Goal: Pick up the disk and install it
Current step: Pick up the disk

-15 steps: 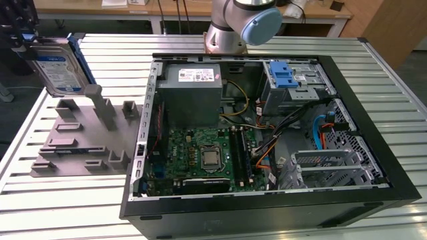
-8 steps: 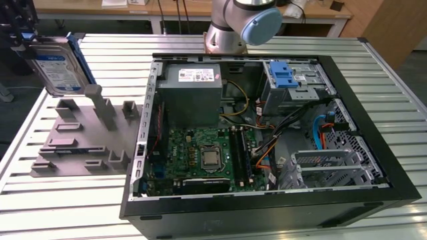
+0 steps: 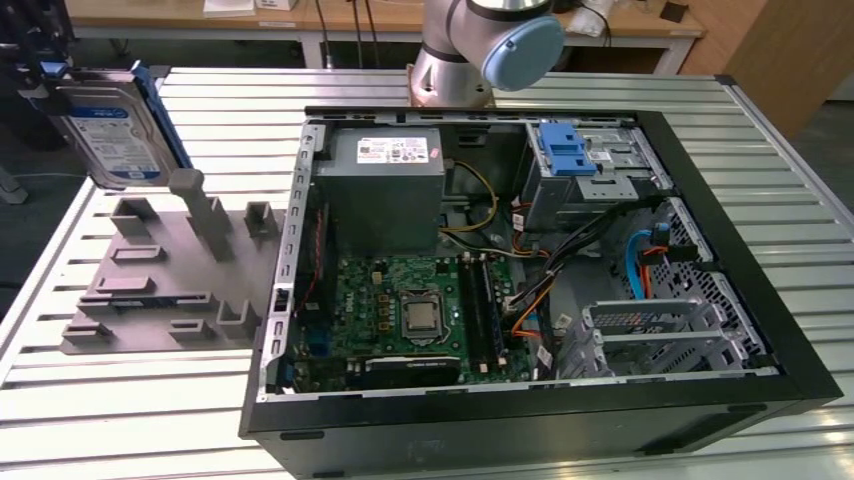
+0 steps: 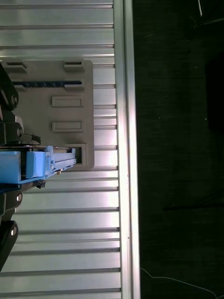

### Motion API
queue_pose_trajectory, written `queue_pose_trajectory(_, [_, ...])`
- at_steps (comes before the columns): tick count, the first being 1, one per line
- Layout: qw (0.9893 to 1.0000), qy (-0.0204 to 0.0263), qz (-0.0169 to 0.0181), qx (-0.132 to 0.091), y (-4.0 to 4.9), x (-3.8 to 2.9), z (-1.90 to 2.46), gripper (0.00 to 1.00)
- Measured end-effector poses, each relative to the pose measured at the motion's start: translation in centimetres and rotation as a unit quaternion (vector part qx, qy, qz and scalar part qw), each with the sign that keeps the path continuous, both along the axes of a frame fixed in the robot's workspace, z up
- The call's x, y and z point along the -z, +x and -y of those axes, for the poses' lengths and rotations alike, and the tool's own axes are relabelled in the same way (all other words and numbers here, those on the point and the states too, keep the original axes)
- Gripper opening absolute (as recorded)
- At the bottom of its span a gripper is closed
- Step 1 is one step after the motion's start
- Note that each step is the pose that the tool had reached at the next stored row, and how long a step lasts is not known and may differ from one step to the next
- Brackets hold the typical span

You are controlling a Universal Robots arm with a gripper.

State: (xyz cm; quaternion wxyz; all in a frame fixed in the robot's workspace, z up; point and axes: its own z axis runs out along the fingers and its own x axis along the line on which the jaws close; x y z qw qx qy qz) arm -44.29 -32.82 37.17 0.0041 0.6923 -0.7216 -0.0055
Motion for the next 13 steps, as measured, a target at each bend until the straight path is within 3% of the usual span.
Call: queue_pose_trajectory(13, [1.0000,0.0000,0.0000,0.000,0.00,-0.36,0.00,0.36])
